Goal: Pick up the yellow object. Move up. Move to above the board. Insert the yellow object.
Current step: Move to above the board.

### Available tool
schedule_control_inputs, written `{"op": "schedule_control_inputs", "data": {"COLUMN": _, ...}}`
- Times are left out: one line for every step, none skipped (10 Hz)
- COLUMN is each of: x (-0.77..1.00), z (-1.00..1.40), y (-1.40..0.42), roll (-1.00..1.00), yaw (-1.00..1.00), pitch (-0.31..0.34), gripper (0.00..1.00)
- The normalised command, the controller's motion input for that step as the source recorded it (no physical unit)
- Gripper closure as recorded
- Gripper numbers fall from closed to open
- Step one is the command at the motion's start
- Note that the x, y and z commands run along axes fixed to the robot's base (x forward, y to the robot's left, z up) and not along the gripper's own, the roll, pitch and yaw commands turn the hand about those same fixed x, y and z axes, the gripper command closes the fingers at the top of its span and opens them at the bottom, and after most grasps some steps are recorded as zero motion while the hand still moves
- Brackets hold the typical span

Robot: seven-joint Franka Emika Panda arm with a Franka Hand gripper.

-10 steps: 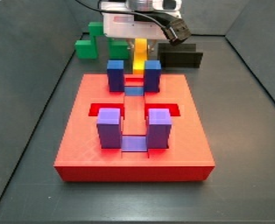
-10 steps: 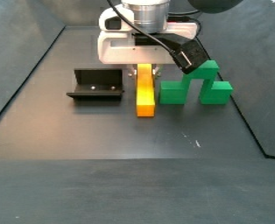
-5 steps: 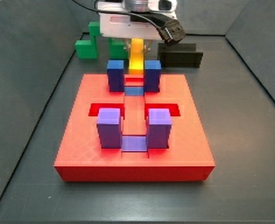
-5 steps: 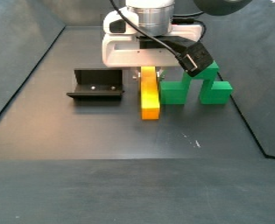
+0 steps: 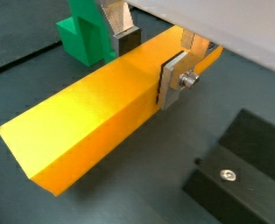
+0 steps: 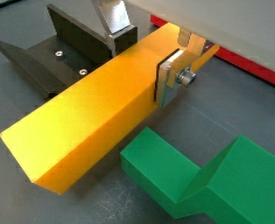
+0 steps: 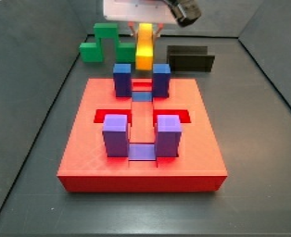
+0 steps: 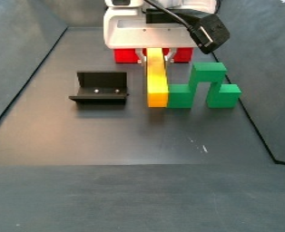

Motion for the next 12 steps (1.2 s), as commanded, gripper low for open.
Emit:
{"op": "schedule_control_inputs", "data": {"x": 0.0, "z": 1.4, "y": 0.0, "roll": 0.0, "yaw": 0.01, "pitch": 0.006, "gripper": 1.0}}
{"op": "schedule_control_inputs", "data": {"x": -0.03, "z": 1.4, "y": -0.01, "roll": 0.0, "yaw": 0.0, "pitch": 0.015, "gripper": 1.0}}
{"op": "schedule_control_inputs", "data": {"x": -0.01, "z": 1.4, "y": 0.0, "roll": 0.01, "yaw": 0.0, "pitch": 0.011, "gripper": 1.0}}
{"op": "schedule_control_inputs", "data": {"x": 0.01, "z": 1.4, "y": 0.0, "roll": 0.01, "yaw": 0.0, "pitch": 0.034, "gripper": 1.0}}
{"op": "schedule_control_inputs", "data": {"x": 0.02, "z": 1.4, "y": 0.0, "roll": 0.01, "yaw": 0.0, "pitch": 0.059, "gripper": 1.0}}
{"op": "schedule_control_inputs", "data": {"x": 0.01, "z": 1.4, "y": 0.0, "roll": 0.01, "yaw": 0.0, "pitch": 0.064, "gripper": 1.0}}
{"op": "schedule_control_inputs", "data": {"x": 0.02, "z": 0.84, "y": 0.0, "roll": 0.01, "yaw": 0.0, "pitch": 0.058, "gripper": 1.0}}
{"op": "schedule_control_inputs", "data": {"x": 0.03, "z": 0.45, "y": 0.0, "roll": 0.01, "yaw": 0.0, "pitch": 0.056, "gripper": 1.0}}
{"op": "schedule_control_inputs", "data": {"x": 0.05, "z": 0.23, "y": 0.0, "roll": 0.01, "yaw": 0.0, "pitch": 0.051, "gripper": 1.0}}
{"op": "schedule_control_inputs", "data": {"x": -0.05, "z": 0.24, "y": -1.4, "roll": 0.02, "yaw": -0.04, "pitch": 0.158, "gripper": 1.0}}
{"op": "schedule_control_inputs", "data": {"x": -0.06, "z": 0.22, "y": -1.4, "roll": 0.02, "yaw": -0.04, "pitch": 0.148, "gripper": 1.0}}
{"op": "schedule_control_inputs", "data": {"x": -0.05, "z": 0.22, "y": -1.4, "roll": 0.05, "yaw": -0.01, "pitch": 0.104, "gripper": 1.0}}
